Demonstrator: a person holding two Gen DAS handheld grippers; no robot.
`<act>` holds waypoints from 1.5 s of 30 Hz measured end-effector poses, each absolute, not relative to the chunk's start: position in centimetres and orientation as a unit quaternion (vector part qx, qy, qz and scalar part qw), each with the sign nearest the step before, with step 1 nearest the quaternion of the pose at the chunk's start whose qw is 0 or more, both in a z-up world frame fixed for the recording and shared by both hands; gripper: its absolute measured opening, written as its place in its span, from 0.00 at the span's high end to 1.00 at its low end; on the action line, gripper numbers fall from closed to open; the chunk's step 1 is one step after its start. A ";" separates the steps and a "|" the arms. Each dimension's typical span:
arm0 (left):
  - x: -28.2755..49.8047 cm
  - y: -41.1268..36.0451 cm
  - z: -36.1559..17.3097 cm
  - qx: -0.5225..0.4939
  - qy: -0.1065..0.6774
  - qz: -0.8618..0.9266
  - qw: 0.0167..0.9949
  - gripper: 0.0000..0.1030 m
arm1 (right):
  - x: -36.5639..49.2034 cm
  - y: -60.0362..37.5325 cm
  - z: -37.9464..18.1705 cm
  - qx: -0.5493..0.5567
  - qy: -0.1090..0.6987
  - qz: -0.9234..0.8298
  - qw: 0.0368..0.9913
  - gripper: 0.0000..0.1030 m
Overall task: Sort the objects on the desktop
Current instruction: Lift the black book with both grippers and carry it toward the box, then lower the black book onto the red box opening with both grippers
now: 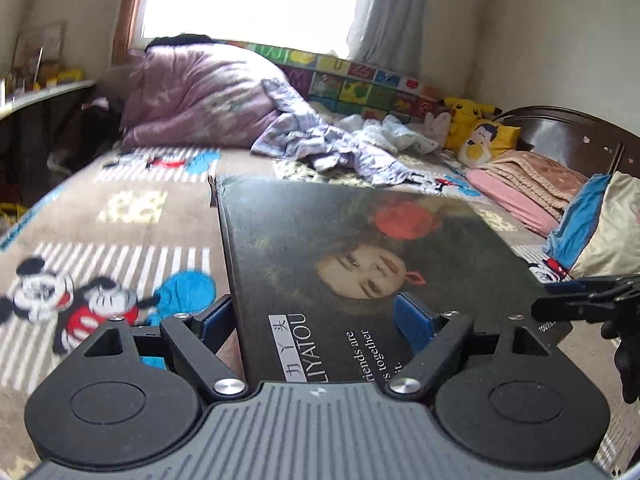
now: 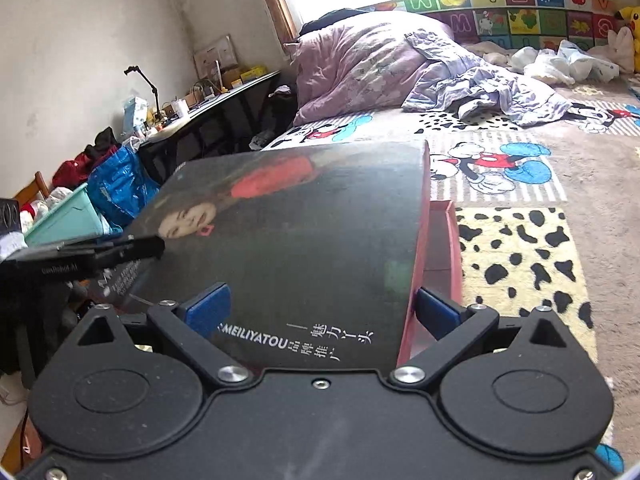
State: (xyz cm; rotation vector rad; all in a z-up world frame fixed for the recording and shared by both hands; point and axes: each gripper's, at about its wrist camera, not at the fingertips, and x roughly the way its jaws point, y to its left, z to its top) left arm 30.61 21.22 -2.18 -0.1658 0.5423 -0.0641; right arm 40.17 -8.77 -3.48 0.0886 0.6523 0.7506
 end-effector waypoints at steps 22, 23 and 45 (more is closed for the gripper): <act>35.0 22.9 -8.0 -0.206 0.314 0.038 0.926 0.11 | 40.3 -7.0 -4.6 0.023 0.328 0.348 0.878 0.02; 35.2 22.7 -8.2 -0.211 0.315 0.041 0.924 0.11 | 40.3 -7.1 -4.7 0.027 0.327 0.347 0.879 0.02; 36.0 19.0 -6.1 -0.137 0.330 0.030 0.934 0.10 | 40.1 -9.4 -4.6 0.007 0.289 0.293 0.911 0.03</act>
